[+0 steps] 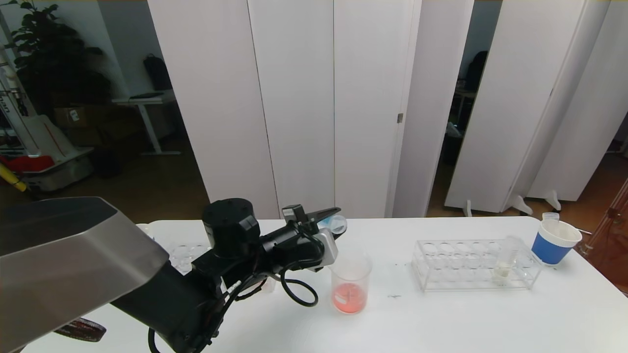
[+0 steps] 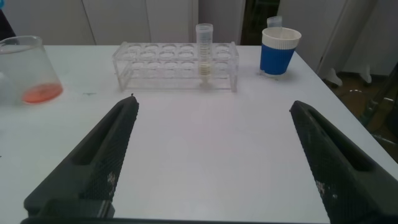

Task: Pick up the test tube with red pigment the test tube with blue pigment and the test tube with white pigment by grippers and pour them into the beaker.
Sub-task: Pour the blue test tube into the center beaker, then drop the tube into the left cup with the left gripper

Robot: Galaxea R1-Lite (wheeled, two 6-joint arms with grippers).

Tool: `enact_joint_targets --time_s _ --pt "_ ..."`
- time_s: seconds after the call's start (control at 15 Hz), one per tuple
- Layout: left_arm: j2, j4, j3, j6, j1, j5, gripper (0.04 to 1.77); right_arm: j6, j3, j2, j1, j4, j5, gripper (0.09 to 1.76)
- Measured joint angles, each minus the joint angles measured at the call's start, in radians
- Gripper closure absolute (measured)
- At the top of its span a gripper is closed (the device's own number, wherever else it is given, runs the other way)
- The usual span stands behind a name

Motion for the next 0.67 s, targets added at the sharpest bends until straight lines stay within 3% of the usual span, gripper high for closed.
enact_joint_targets --time_s 0.67 --pt "0.044 -0.046 -0.013 0.175 -0.006 0.028 1.23 0.0 0.0 0.0 0.0 0.0 0.0 0.1"
